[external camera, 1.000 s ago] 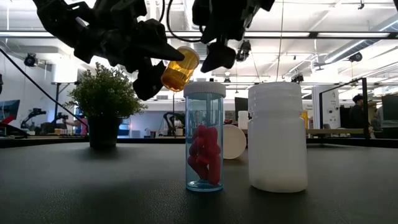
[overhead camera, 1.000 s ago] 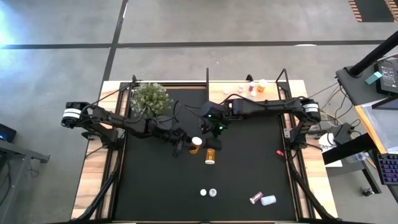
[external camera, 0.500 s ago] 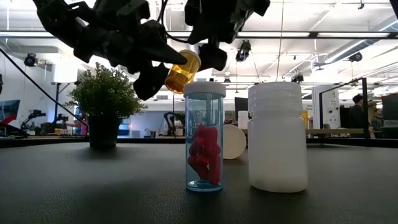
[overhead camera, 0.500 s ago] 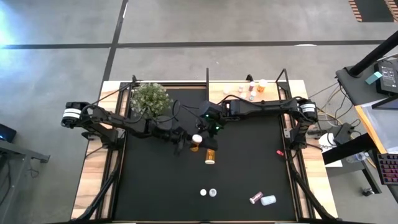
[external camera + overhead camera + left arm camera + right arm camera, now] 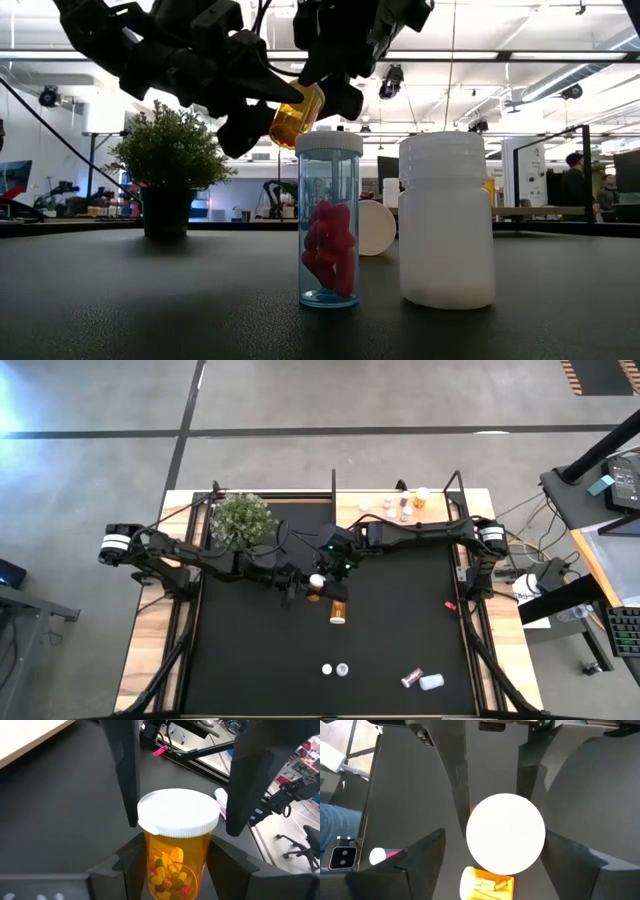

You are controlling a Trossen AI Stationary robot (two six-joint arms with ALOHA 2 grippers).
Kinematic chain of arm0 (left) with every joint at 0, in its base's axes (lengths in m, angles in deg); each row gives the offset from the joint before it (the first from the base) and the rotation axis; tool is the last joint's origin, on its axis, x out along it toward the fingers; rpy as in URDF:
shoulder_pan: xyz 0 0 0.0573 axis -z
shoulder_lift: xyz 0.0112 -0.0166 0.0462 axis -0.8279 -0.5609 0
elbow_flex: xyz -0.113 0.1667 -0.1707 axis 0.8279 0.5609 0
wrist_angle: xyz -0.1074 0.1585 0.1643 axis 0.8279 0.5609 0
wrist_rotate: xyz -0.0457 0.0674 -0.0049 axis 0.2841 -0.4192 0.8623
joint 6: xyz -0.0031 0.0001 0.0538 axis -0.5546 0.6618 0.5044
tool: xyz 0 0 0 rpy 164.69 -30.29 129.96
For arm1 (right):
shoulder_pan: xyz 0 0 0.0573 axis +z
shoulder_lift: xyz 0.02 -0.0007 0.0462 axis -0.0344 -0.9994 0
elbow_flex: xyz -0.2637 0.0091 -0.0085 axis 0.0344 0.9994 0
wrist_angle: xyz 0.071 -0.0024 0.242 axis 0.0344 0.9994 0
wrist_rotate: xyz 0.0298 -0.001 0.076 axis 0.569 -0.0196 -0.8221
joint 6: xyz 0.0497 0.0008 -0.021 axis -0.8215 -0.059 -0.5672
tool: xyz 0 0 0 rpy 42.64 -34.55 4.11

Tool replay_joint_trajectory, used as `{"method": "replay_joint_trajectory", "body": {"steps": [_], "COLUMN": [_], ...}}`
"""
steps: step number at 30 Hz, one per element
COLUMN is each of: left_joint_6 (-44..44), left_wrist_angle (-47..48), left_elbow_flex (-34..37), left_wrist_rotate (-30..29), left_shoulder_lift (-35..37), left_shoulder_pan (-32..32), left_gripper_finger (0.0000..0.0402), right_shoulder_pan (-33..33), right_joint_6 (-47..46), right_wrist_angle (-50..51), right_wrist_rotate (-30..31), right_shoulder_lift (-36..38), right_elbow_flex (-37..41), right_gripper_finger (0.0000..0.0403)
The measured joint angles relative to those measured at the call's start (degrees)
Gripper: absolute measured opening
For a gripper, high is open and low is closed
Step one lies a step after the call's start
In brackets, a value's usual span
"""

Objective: Pick and place medicine bottles onto shelf by color
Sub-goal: Put the top orange pill bottle on the shelf aligned with the other orange pill bottle

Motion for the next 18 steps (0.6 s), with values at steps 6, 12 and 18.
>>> {"method": "replay_joint_trajectory", "body": {"steps": [6,12,18], "left_joint_6": [0.6,0.6,0.6], "left_wrist_angle": [0.1,0.1,0.1], "left_elbow_flex": [0.0,0.0,0.0], "left_wrist_rotate": [0.0,0.0,0.0], "left_shoulder_lift": [0.0,0.0,0.0], "left_shoulder_pan": [0.0,0.0,0.0], "left_gripper_finger": [0.0162,0.0162,0.0162], "right_shoulder_pan": [0.0,0.0,0.0], "right_joint_6": [0.0,0.1,0.1], "right_wrist_angle": [-0.1,-0.2,-0.2], "right_wrist_rotate": [0.0,0.0,0.1], "right_shoulder_lift": [0.0,0.0,0.0], "right_elbow_flex": [0.0,0.0,0.0], "right_gripper_finger": [0.0271,0.027,0.027]}}
